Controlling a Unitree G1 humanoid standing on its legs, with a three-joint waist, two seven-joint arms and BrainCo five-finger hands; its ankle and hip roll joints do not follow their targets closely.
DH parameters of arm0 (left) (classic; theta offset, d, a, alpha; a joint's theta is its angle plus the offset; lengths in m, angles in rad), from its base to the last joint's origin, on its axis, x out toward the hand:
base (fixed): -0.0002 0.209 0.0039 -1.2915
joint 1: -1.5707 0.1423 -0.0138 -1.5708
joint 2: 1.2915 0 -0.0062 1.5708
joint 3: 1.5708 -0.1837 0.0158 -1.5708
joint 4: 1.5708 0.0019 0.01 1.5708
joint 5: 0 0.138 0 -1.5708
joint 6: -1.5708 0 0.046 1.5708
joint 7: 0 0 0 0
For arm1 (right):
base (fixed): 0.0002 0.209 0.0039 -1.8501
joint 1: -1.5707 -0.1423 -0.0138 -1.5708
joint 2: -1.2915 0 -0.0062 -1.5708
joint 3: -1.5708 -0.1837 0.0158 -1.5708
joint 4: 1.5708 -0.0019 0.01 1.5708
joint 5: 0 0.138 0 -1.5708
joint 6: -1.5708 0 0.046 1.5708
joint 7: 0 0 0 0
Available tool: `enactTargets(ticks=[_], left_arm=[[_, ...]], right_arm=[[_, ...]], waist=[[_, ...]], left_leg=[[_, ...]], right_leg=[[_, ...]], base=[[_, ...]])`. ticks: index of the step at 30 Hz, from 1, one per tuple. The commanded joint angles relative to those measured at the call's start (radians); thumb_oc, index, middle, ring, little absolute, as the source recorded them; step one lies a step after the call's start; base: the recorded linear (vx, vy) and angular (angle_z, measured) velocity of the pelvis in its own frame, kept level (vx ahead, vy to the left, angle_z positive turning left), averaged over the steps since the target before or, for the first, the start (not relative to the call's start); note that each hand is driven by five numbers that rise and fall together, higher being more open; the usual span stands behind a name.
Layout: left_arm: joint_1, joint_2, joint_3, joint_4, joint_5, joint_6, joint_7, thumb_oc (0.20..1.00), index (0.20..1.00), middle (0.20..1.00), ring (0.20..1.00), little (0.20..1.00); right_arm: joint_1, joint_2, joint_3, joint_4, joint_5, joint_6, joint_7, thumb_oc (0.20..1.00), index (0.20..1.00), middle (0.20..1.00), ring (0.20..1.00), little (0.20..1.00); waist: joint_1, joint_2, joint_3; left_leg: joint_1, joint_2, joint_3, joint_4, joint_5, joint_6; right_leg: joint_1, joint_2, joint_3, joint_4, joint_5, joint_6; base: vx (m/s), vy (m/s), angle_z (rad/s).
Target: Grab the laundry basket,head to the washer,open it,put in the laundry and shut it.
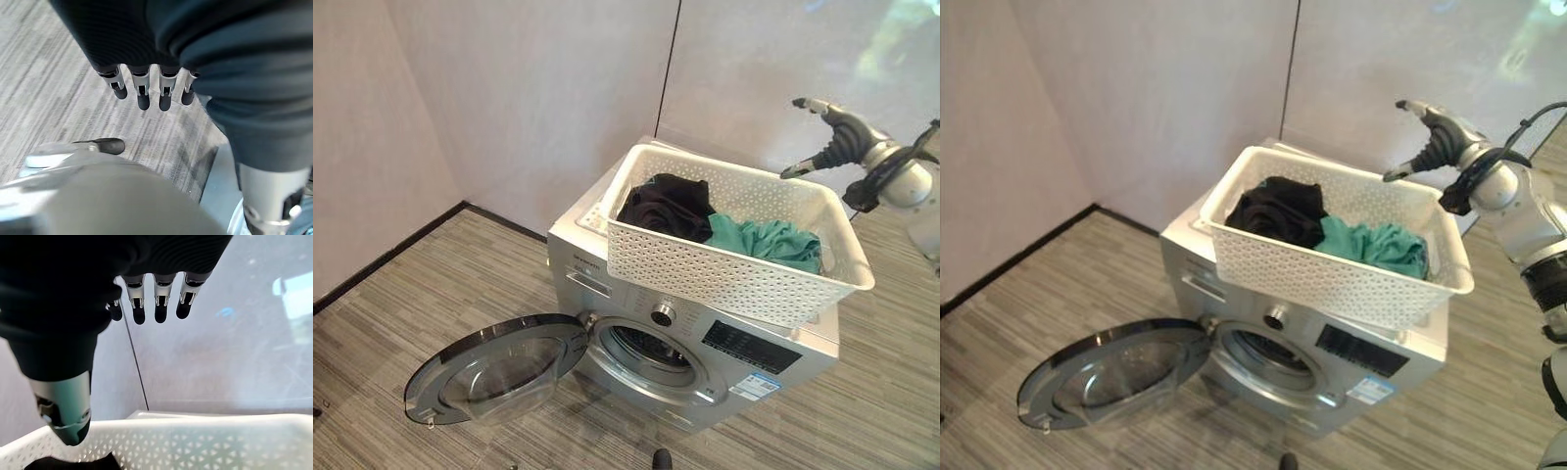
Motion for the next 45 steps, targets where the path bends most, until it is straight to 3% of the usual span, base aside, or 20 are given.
enactTargets(ticks=[1,10,14,31,39,45], left_arm=[[-0.042,0.001,-0.038,0.047,-0.043,-0.024,-0.02,1.0,1.0,1.0,1.0,1.0],[-0.034,0.0,-0.046,0.041,-0.059,-0.033,-0.026,1.0,1.0,1.0,1.0,1.0],[-0.038,0.002,-0.063,0.024,-0.081,-0.04,-0.022,1.0,1.0,1.0,1.0,1.0],[-0.033,0.014,-0.047,0.034,-0.13,-0.045,-0.01,1.0,1.0,1.0,1.0,1.0],[-0.05,0.031,-0.067,-0.008,-0.166,-0.06,-0.008,1.0,1.0,1.0,1.0,1.0],[-0.066,0.024,-0.085,-0.01,-0.167,-0.059,-0.012,1.0,1.0,1.0,1.0,1.0]], right_arm=[[-0.162,-0.006,0.043,0.068,-0.018,-0.019,0.003,1.0,1.0,1.0,1.0,1.0],[-0.239,0.024,0.146,0.09,-0.004,-0.036,0.038,1.0,1.0,1.0,1.0,1.0],[-0.278,0.09,0.182,0.161,-0.017,-0.031,0.04,1.0,1.0,1.0,1.0,1.0],[-0.287,0.26,0.203,0.313,-0.061,-0.011,0.044,1.0,1.0,1.0,1.0,1.0],[-0.273,0.29,0.245,0.482,-0.147,0.002,0.078,1.0,1.0,1.0,1.0,1.0],[-0.262,0.241,0.282,0.385,-0.127,-0.001,0.11,1.0,1.0,1.0,1.0,1.0]], waist=[[0.01,-0.048,0.025],[0.027,-0.055,0.034],[0.04,-0.058,0.042],[0.086,-0.068,0.079],[0.122,-0.066,0.128],[0.112,-0.063,0.145]], left_leg=[[-0.034,0.007,-0.009,0.036,-0.019,0.027],[-0.046,0.017,-0.022,0.026,-0.006,0.019],[-0.057,0.021,-0.036,0.025,0.0,0.017],[-0.116,0.034,-0.099,0.032,0.025,0.01],[-0.199,0.036,-0.165,0.019,0.068,0.003],[-0.223,0.036,-0.174,0.007,0.085,0.0]], right_leg=[[0.056,-0.042,-0.025,0.045,-0.171,0.017],[0.057,-0.035,-0.045,0.04,-0.18,0.012],[0.057,-0.029,-0.054,0.038,-0.183,0.007],[0.038,-0.017,-0.098,0.049,-0.199,-0.01],[-0.006,-0.013,-0.147,0.056,-0.204,-0.019],[-0.03,-0.015,-0.161,0.069,-0.208,-0.023]], base=[[0.01,-0.014,0.04],[0.0,-0.006,0.07],[0.0,-0.009,0.04],[0.0,-0.015,0.11],[-0.04,-0.032,0.27],[-0.02,-0.002,0.12]])
